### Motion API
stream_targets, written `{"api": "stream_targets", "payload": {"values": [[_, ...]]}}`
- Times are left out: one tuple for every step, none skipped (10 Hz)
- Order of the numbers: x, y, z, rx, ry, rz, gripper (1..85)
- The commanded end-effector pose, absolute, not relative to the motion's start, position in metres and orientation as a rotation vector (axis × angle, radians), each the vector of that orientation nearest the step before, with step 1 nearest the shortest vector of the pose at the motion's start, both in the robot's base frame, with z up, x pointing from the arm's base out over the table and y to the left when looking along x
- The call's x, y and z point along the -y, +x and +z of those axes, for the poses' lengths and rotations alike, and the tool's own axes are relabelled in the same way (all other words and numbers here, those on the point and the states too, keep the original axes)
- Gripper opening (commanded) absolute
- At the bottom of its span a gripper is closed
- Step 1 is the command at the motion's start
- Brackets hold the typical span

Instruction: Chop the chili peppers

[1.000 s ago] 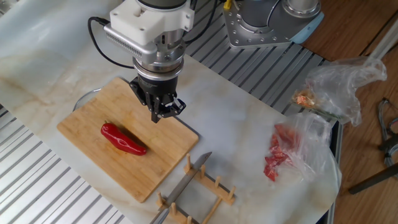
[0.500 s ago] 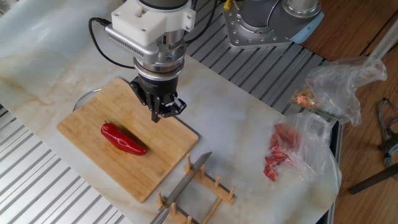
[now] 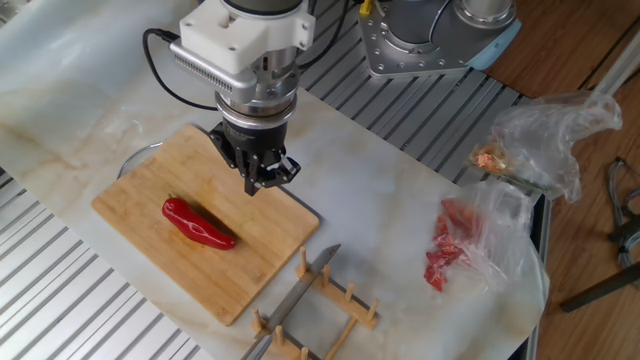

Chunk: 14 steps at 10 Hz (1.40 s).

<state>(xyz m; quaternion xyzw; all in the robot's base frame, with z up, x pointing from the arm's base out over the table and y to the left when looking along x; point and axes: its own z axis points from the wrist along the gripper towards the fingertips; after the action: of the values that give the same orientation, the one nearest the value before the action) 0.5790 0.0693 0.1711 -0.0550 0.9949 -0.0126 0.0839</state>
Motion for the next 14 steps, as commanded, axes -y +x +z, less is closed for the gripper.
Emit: {"api": "stream_targets", "payload": {"values": [[-0.0750,0.5773,0.1733,-2.971,-0.155,-0.002,1.3],[-0.0748,0.5768,0.1742,-2.971,-0.158,-0.003,1.3],[-0.0753,0.5753,0.1751,-2.974,-0.164,-0.001,1.3],[-0.0757,0.5736,0.1756,-2.978,-0.180,0.001,1.3],[-0.0765,0.5731,0.1757,-2.979,-0.187,0.005,1.3],[-0.0765,0.5730,0.1758,-2.979,-0.187,0.005,1.3],[-0.0764,0.5734,0.1758,-2.977,-0.182,0.005,1.3],[-0.0771,0.5739,0.1758,-2.976,-0.177,0.010,1.3],[-0.0787,0.5739,0.1758,-2.976,-0.176,0.019,1.3],[-0.0795,0.5738,0.1760,-2.975,-0.176,0.024,1.3],[-0.0811,0.5735,0.1764,-2.975,-0.178,0.033,1.3],[-0.0824,0.5734,0.1765,-2.975,-0.177,0.039,1.3],[-0.0821,0.5734,0.1765,-2.975,-0.177,0.037,1.3],[-0.0822,0.5733,0.1764,-2.975,-0.175,0.037,1.3]]}}
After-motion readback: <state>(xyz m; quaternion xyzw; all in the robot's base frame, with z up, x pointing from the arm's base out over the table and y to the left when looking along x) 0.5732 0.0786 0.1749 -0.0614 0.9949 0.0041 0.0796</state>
